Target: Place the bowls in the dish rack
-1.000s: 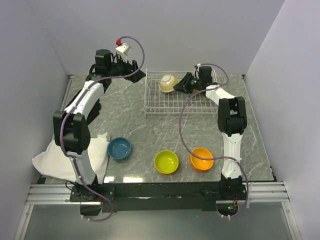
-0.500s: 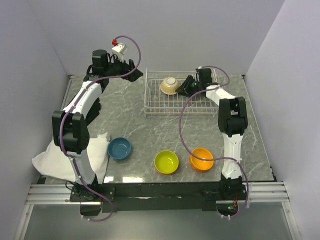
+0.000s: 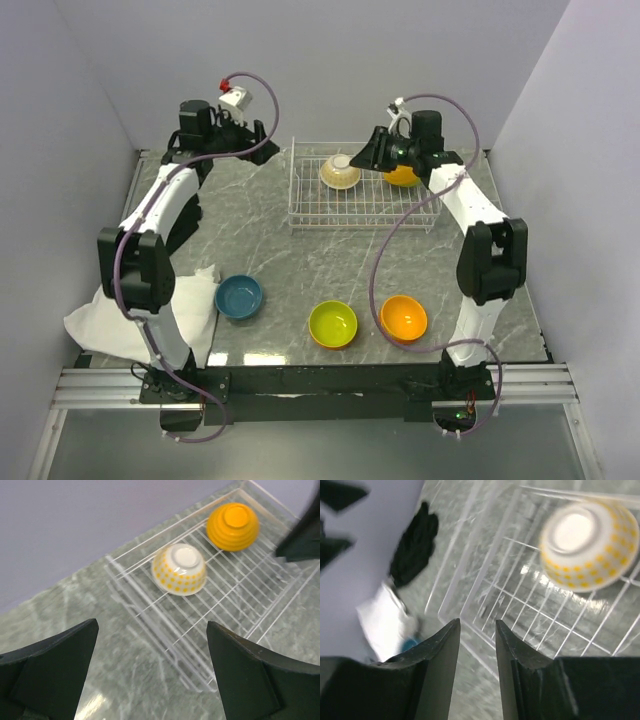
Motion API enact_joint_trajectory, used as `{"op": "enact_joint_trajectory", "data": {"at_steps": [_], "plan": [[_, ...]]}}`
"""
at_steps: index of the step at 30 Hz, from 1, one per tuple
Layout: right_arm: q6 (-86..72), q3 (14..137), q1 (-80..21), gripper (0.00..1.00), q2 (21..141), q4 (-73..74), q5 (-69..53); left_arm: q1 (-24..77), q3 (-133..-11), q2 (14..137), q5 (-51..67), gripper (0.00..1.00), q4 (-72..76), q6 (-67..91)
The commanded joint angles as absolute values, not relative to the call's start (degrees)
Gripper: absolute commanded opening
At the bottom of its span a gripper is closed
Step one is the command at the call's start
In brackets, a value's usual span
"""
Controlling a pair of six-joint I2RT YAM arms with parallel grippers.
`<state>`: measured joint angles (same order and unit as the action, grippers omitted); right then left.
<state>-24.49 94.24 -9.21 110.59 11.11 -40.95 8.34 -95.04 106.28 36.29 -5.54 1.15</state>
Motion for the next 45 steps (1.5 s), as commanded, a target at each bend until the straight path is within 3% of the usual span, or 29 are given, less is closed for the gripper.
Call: {"op": "enact_joint_trajectory", "data": {"at_steps": [1,10,15,21,28,45], "plan": [[2.5,91.7,-14.1,0.43,101.9,17.8,-43.6,4.0,-92.2,96.4,28.7,0.97,-6.9,-0.4],[42.5,77.4,-35.4,0.49,85.2,20.0,-32.6,-9.7,-80.9,82.1,16.6,0.97,-14.0,4.0],[55.8,77.9,-49.0,0.52,86.9,27.0,-29.1,-12.9,-72.3,73.5,12.4,0.97,-17.0,7.3],[67.7,81.4,-58.8,0.48,95.2,38.3,-27.2,-14.1,-61.8,59.3,9.8,0.97,-19.6,6.9],[69.9,84.1,-64.6,0.45,103.7,37.2,-23.9,-15.6,-56.0,51.1,7.4,0.97,-23.6,5.6],[69.1,88.9,-66.4,0.43,113.3,32.1,-21.9,-15.6,-54.6,50.9,8.8,0.97,-22.3,6.2]]}}
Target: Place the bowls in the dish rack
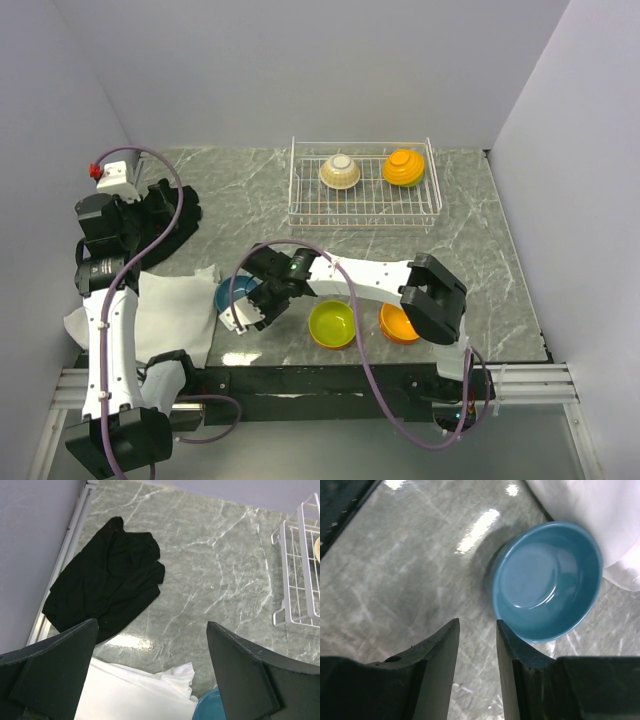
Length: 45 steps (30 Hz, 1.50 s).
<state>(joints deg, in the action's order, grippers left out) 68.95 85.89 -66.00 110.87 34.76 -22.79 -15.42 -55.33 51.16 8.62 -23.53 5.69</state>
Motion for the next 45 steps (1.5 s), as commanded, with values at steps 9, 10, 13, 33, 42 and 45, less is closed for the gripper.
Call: {"op": "enact_joint_trajectory", "data": {"at_steps": [9,10,13,33,42,45], "plan": [[69.5,90.9,-66.5,0.29,117.3,31.6,-20.9,-15.9,-54.5,51.2,8.7,0.97,-22.4,5.8],[69.4,91.0,-66.5,0.23,117.3,31.6,-20.9,-15.9,-54.6,51.1,8.9,0.97,-22.4,5.9],[68.7,90.5,-66.5,0.06,115.3,30.5,-20.6,-16.1,-55.5,51.4,9.4,0.97,-23.1,6.2],[1.8,111.5,-36.2,0.0,105.9,15.8,-36.3,-2.6,-73.6,74.1,47.6,0.97,-2.5,3.9],[-35.8,107.7,-18.5,0.0,116.3,-14.6,-54.0,8.0,-90.4,95.6,49.2,0.97,5.1,-2.6],[-42.0,107.9,-15.4,0.0,119.8,-20.5,-54.8,8.6,-96.2,103.8,47.1,0.98,8.9,3.3]]}}
